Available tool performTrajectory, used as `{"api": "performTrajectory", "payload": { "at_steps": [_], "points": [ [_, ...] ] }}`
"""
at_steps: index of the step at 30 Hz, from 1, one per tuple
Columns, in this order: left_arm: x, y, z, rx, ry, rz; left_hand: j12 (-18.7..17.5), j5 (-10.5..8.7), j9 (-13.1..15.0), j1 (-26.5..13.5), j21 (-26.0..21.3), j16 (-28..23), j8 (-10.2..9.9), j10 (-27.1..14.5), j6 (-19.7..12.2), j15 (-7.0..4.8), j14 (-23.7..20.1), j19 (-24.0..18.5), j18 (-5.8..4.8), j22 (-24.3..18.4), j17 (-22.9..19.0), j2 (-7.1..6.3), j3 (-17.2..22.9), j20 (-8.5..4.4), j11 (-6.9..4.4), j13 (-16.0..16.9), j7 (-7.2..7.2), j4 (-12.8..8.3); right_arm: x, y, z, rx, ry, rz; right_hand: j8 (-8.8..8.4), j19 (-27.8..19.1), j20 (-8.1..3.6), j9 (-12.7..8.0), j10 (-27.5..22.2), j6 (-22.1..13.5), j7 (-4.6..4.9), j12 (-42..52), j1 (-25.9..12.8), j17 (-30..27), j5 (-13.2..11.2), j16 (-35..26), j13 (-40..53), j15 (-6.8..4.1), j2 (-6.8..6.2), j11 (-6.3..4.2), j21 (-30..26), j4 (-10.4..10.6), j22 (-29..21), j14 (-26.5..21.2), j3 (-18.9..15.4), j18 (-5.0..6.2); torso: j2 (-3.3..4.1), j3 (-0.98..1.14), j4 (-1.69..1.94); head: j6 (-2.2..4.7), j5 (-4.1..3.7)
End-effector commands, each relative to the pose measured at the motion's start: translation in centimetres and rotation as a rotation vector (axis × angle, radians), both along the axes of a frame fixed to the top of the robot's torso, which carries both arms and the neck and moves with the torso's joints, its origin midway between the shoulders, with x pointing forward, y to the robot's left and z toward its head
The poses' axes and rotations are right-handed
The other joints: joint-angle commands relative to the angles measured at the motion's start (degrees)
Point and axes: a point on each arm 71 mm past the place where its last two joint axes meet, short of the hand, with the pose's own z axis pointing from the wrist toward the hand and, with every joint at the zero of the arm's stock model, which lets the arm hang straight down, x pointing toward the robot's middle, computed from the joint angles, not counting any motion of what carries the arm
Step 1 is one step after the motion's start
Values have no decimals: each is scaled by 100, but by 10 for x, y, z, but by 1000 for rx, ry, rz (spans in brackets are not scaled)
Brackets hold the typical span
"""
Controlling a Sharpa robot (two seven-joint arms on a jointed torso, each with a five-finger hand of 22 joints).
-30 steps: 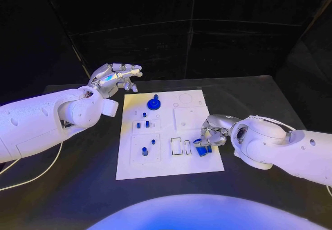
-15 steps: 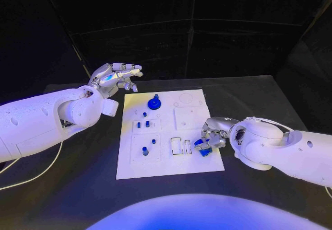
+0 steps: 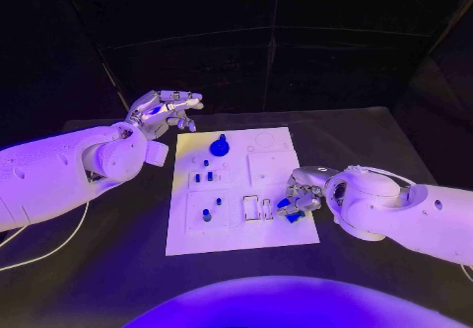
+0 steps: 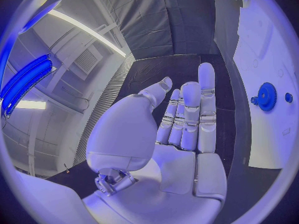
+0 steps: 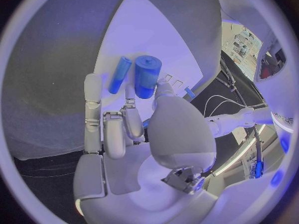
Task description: Assemble the parts on the task board
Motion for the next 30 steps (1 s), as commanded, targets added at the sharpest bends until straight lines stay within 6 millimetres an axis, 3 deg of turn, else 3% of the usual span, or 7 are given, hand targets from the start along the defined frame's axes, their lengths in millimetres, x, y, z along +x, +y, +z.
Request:
{"api": "performTrajectory", "payload": {
  "at_steps": [1,6,11,21,30],
  "points": [
    [-1,-1,1,-5,-1,-17,36,16,-4,-56,-36,25,31,-39,-41,-5,-25,-4,72,-9,-5,-10,-30,22,18,-7,11,-2,0,1,1,14,-27,-4,50,3,-19,43,7,-41,-25,0,103,339,223,-10,37,-43,106,-40,-2,-18,31,378,20,-55,-4,3,1,6,-5],
    [-1,-1,1,-3,-2,-19,36,16,-4,-56,-36,25,31,-39,-41,-5,-25,-4,72,-9,-5,-10,-30,22,18,-7,11,-2,-2,5,9,120,-82,-29,101,48,-34,100,42,-35,-43,16,245,365,635,-5,84,-60,245,-57,40,-33,98,384,23,-65,-6,5,-5,10,4],
    [-1,-2,1,-4,-1,-22,36,16,-4,-56,-36,25,31,-39,-41,-5,-25,-4,72,-9,-5,-10,-30,22,18,-7,11,-2,-3,8,17,243,-125,-58,130,71,-42,128,70,0,-57,36,262,368,759,-5,120,-68,290,-70,64,-22,137,385,-2,-71,-5,-2,4,21,-12],
    [-1,-3,1,-4,2,-27,41,17,-4,-58,-39,28,33,-49,-48,-3,-29,-5,72,-11,-6,-11,-37,23,20,-8,13,1,-5,23,21,347,-118,-61,170,94,-56,170,99,57,-84,50,169,388,763,0,154,-86,355,-92,92,-3,179,390,-73,-77,1,-1,4,12,1],
    [-1,-5,1,-4,4,-33,46,17,-5,-65,-42,28,34,-56,-54,-2,-34,-6,72,-13,-11,-8,-43,25,22,-8,15,7,-3,40,11,302,-23,-26,192,85,-73,227,106,74,-104,27,19,380,519,-8,158,-102,391,-110,94,-3,184,388,-221,-79,3,-6,15,4,32]
  ]
}}
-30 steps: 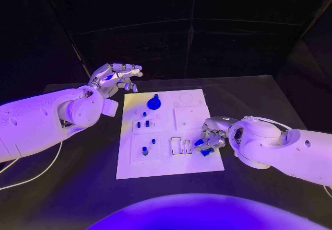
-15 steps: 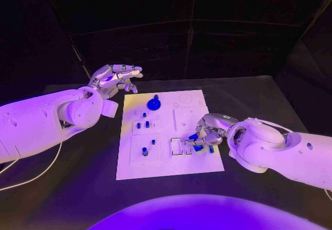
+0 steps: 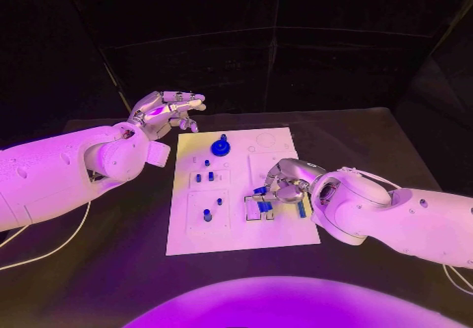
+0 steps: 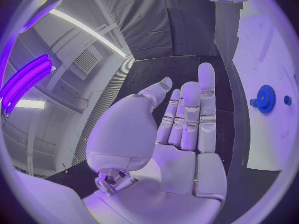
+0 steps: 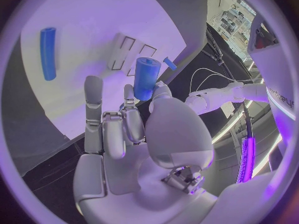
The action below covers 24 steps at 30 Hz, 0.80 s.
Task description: Assemble the parts on the task board
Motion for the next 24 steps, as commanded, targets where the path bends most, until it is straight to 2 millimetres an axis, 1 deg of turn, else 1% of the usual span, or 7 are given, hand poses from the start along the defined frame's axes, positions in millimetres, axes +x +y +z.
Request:
{"api": "performTrajectory", "payload": {
  "at_steps": [1,3,6,11,16,20,24],
  "points": [
    [0,-2,1,-4,-3,-18,24,17,-4,-65,-20,28,34,-35,-33,-2,-34,-6,72,-8,-5,-8,-43,25,2,-8,-6,7,0,5,-4,-13,59,22,28,21,-11,18,12,26,-25,-4,-104,376,-93,-9,12,-41,-8,-17,6,3,1,408,-63,-79,3,-1,6,-4,21],
    [0,-2,1,-4,-3,-17,24,17,-4,-65,-20,28,34,-35,-33,-2,-34,-6,72,-8,-5,-8,-43,25,2,-8,-6,7,0,8,-5,-17,66,26,28,21,-12,20,11,25,-25,-6,-112,374,-103,-10,12,-41,-7,-17,6,4,2,407,-70,-79,0,2,-4,-8,34],
    [0,-2,1,-4,-3,-18,24,17,-4,-65,-20,28,34,-35,-33,-2,-34,-6,72,-8,-5,-8,-43,25,2,-8,-6,7,1,10,-7,-28,78,30,28,21,-12,23,12,25,-25,-6,-118,375,-112,-10,13,-41,-6,-18,6,4,2,407,-77,-79,0,0,-9,-18,53],
    [0,-2,1,-4,-2,-19,24,17,-4,-65,-20,28,34,-35,-33,-2,-34,-6,72,-8,-5,-8,-43,25,2,-8,-6,7,1,12,-10,-57,103,31,30,14,-15,46,9,20,-28,-20,-161,374,-235,-13,11,-43,6,-20,3,0,-1,407,-128,-79,3,-5,-4,-21,65],
    [0,-2,1,-4,-1,-20,24,17,-4,-65,-20,28,34,-35,-33,-2,-34,-6,72,-8,-5,-8,-43,25,2,-8,-6,7,2,14,-11,-68,113,33,30,11,-15,48,2,19,-28,-31,-163,366,-248,-16,0,-43,8,-20,0,0,-7,406,-133,-78,1,6,-7,-30,88],
    [0,-2,1,-4,-1,-20,24,17,-4,-65,-20,28,34,-35,-33,-2,-34,-6,72,-8,-5,-8,-43,25,2,-8,-6,7,2,14,-12,-72,116,30,30,8,-15,49,0,19,-28,-35,-166,366,-253,-16,-4,-44,9,-19,-2,1,-11,406,-135,-77,0,4,-6,-32,91],
    [0,-2,1,-4,-1,-20,24,17,-4,-65,-20,28,34,-35,-33,-2,-34,-6,72,-8,-5,-8,-43,25,2,-8,-6,7,3,14,-12,-75,117,26,31,8,-15,51,-2,19,-28,-38,-172,363,-261,-18,-7,-44,12,-19,-2,3,-9,405,-140,-78,-1,4,-14,-35,99]
  ]
}}
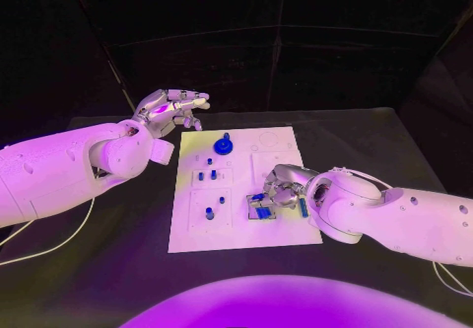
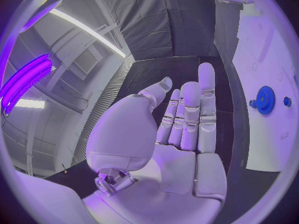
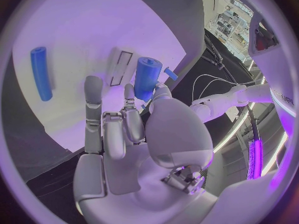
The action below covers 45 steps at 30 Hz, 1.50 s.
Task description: Assemble the parts on the task board
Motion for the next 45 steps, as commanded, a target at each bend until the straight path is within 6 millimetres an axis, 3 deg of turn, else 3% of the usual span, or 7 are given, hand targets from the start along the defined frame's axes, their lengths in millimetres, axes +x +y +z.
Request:
{"api": "performTrajectory", "payload": {
  "at_steps": [1,13,18,23,25,32,45],
  "points": [
    [0,-2,1,-4,-5,-15,24,17,-5,-65,-20,28,34,-35,-33,-2,-34,-6,72,-9,-5,-8,-43,25,2,-8,-6,7,0,0,-1,-19,17,-2,14,8,-15,10,-2,7,-17,-39,-57,362,-22,-18,-6,-24,-6,-20,-2,-2,-4,385,-44,-77,-1,0,-8,-2,6],
    [0,-2,1,-4,-4,-16,24,17,-5,-65,-20,28,34,-35,-33,-2,-34,-6,72,-9,-5,-8,-43,25,2,-8,-6,7,2,0,-3,-25,19,-6,16,-12,-15,34,-27,3,-17,-85,-123,317,-161,-37,-44,-24,11,-20,-20,-2,-32,376,-99,-73,-3,-5,-2,-8,16],
    [0,-1,1,-4,-4,-16,24,17,-5,-65,-20,28,34,-35,-33,-2,-34,-6,72,-9,-5,-8,-43,25,2,-8,-6,7,3,1,-2,-18,13,-8,18,-25,-15,84,-35,-10,-17,-120,-304,302,-816,-51,-52,-23,-25,-19,-32,7,-43,373,-184,-71,-4,-4,-5,-7,26],
    [-1,-1,1,-4,-4,-15,24,17,-5,-65,-20,28,34,-35,-33,-2,-34,-6,72,-9,-5,-8,-43,25,2,-8,-6,7,3,2,-2,-7,4,-11,20,-23,-15,134,-29,-19,-15,-136,-614,305,-1468,-57,-40,-22,-203,-21,-33,19,-37,376,-101,-71,-3,-3,-6,-5,28],
    [0,-1,1,-4,-4,-15,24,17,-5,-65,-20,28,34,-35,-33,-2,-34,-6,72,-9,-5,-8,-43,25,2,-8,-6,7,4,2,-1,-1,0,-14,23,-20,-16,149,-27,-17,-20,-139,-811,304,-1605,-59,-35,-25,-262,-20,-31,27,-32,376,-76,-72,-3,-3,-6,-5,28],
    [-1,0,1,-3,-4,-14,24,17,-5,-65,-20,28,34,-35,-33,-2,-34,-6,72,-9,-5,-8,-43,25,2,-8,-6,7,4,2,0,7,-8,-21,31,-16,-28,179,-32,-10,-30,-158,-1129,294,-1623,-66,-40,-36,-400,-31,-36,27,-34,373,3,-73,-4,-1,-7,-4,29],
    [-1,1,1,-3,-3,-15,24,17,-5,-65,-20,28,34,-35,-33,-2,-34,-6,72,-9,-5,-8,-43,25,2,-8,-6,7,2,1,0,-4,-10,-14,50,-4,-31,201,-27,21,-40,-157,-1177,328,-1611,-55,-30,-39,-347,-38,-25,21,-10,379,100,-76,-2,2,-6,-4,29]
  ]
}}
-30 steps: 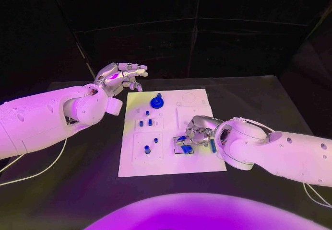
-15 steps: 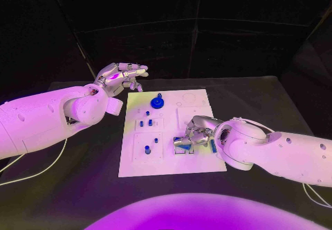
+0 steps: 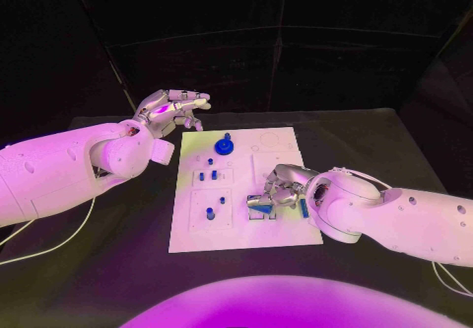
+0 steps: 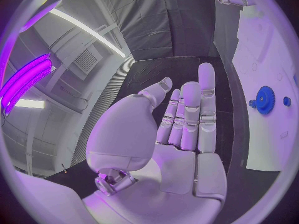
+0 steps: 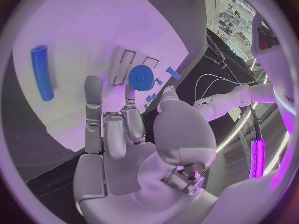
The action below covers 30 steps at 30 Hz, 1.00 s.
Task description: Assemble the parts on the task board
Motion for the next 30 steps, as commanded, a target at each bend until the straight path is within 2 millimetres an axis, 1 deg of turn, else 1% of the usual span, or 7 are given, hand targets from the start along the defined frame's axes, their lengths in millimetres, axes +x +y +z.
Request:
{"api": "performTrajectory", "payload": {
  "at_steps": [1,11,13,16,18,23,30],
  "points": [
    [0,-1,1,-4,-5,-14,24,17,-5,-65,-20,28,34,-36,-33,-2,-35,-6,72,-7,-7,-8,-43,25,1,-8,-6,7,-1,0,2,-1,-12,7,17,-4,-31,10,-5,18,-37,-18,-57,325,-8,-12,10,-40,21,-17,-25,-5,13,380,43,-77,1,2,-2,-2,1],
    [-1,1,1,-2,-4,-11,45,19,-4,-68,-27,38,43,-54,-46,2,-43,-7,73,-14,-8,1,-56,29,3,-8,-5,16,-6,-5,2,-37,10,32,45,33,-38,34,46,76,-57,39,-88,448,-7,32,77,-52,113,-35,15,-9,83,405,97,-85,-2,0,-8,-15,5],
    [-1,1,1,-2,-4,-11,45,19,-4,-68,-27,38,43,-54,-46,2,-43,-7,73,-14,-8,1,-56,29,3,-8,-5,16,-7,-5,2,-39,15,38,48,37,-39,37,49,85,-61,38,-92,452,-6,34,76,-54,128,-38,20,-10,91,406,102,-86,0,3,-9,-15,6],
    [-1,1,1,-2,-3,-11,45,19,-4,-68,-27,38,43,-55,-46,2,-43,-7,73,-14,-8,2,-57,29,3,-8,-5,17,-8,-5,2,-39,20,44,50,37,-42,40,49,94,-65,32,-93,448,-3,33,71,-57,155,-42,19,-11,89,405,110,-85,-3,2,-9,-9,-3],
    [-1,1,1,-2,-3,-11,48,19,-4,-69,-28,40,45,-57,-47,2,-44,-7,73,-15,-8,3,-59,30,4,-7,-5,18,-8,-5,2,-39,21,47,50,37,-43,42,53,101,-68,33,-91,448,3,33,73,-59,180,-44,20,-13,89,405,118,-85,-2,2,-1,-9,-13],
    [-1,1,1,-2,-3,-11,48,19,-4,-69,-28,40,45,-57,-47,2,-44,-7,73,-15,-8,3,-59,30,4,-7,-5,18,-9,-6,3,-38,23,50,49,39,-45,44,56,108,-70,32,-85,456,12,36,73,-62,209,-47,22,-16,93,406,127,-86,1,0,4,-11,-16],
    [-1,1,1,-1,-2,-11,48,19,-4,-69,-28,40,45,-57,-47,2,-44,-7,73,-15,-8,3,-59,30,4,-7,-5,18,-11,-5,3,-33,27,62,49,40,-49,49,66,124,-76,36,-72,463,25,39,81,-66,271,-52,26,-18,98,408,138,-86,3,0,-1,-11,-17]
  ]
}}
